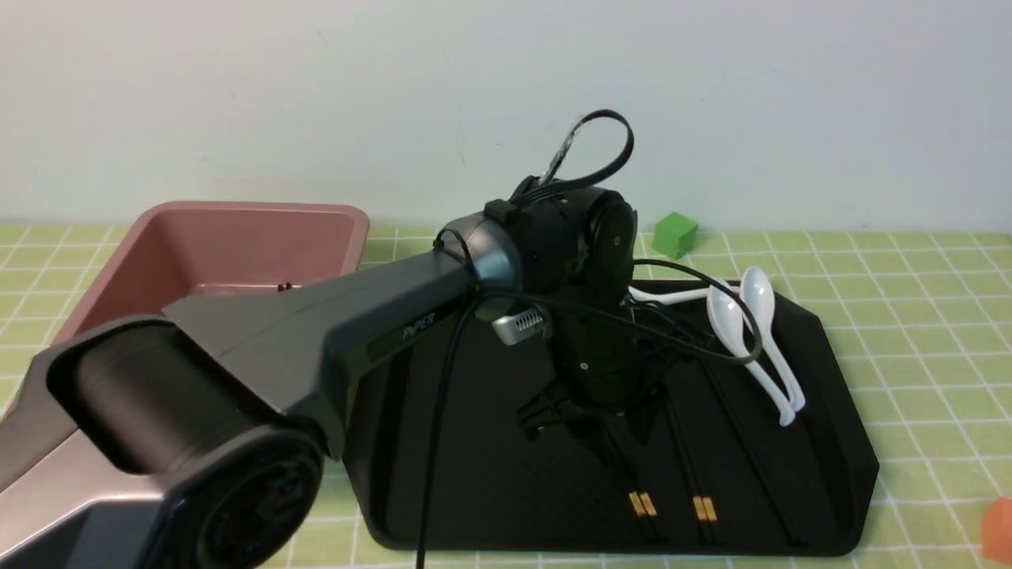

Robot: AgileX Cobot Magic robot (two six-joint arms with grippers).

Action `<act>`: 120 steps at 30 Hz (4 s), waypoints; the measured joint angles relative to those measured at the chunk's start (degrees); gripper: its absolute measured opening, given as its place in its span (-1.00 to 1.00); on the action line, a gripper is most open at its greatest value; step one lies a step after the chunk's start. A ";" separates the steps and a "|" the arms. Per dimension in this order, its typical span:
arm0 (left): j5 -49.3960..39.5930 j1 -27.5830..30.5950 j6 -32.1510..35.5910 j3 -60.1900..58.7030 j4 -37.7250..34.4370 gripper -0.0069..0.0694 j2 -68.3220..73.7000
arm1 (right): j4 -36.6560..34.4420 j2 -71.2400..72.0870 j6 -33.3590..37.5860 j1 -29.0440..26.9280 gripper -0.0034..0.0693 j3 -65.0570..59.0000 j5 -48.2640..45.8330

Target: On green tablecloth take chopsticks from black tray and put them in box.

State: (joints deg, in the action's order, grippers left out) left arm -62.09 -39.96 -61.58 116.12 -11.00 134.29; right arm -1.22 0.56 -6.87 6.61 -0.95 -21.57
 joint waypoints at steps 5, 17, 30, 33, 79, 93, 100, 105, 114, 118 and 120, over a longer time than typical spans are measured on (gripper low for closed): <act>0.23 0.00 -0.80 0.26 0.72 -0.01 1.65 | 0.00 0.00 0.00 0.00 -0.25 0.00 0.00; 0.50 0.00 -0.79 0.55 0.90 -0.49 2.24 | 0.00 0.00 0.00 0.00 -0.25 0.00 0.00; -4.86 -0.38 9.45 0.89 3.42 -0.55 -4.38 | 0.00 0.00 0.00 0.00 -0.25 0.00 0.00; -7.62 0.16 14.44 1.88 5.23 -0.55 -12.45 | 0.00 0.00 0.00 0.00 -0.25 0.00 0.00; -3.09 34.40 37.93 -35.08 15.61 -0.85 -44.10 | 0.00 0.00 0.00 0.00 -0.25 0.00 0.00; 8.68 34.40 42.17 -71.77 7.14 -0.85 -102.88 | 0.00 0.00 0.00 0.00 -0.25 0.00 0.00; 16.20 34.40 39.05 -85.26 2.85 -0.85 -124.40 | 0.00 0.00 0.00 0.00 -0.25 0.00 0.00; 20.09 34.40 38.27 -88.68 3.14 -0.85 -131.32 | 0.00 0.00 0.00 0.00 -0.25 0.00 0.00; 19.40 34.40 38.25 -89.95 3.82 -0.85 -134.42 | 0.00 0.00 0.00 0.00 -0.25 0.00 0.00; 19.45 34.40 38.25 -89.95 5.18 -0.85 -134.42 | 0.00 0.00 0.00 0.00 -0.25 0.00 0.00; 19.80 34.40 38.20 -90.15 5.55 -0.85 -134.42 | 0.00 0.00 0.00 0.00 -0.25 0.00 0.00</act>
State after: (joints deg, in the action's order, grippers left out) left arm -42.29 -5.56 -23.39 25.96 -5.45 -0.13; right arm -1.22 0.56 -6.87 6.61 -0.95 -21.57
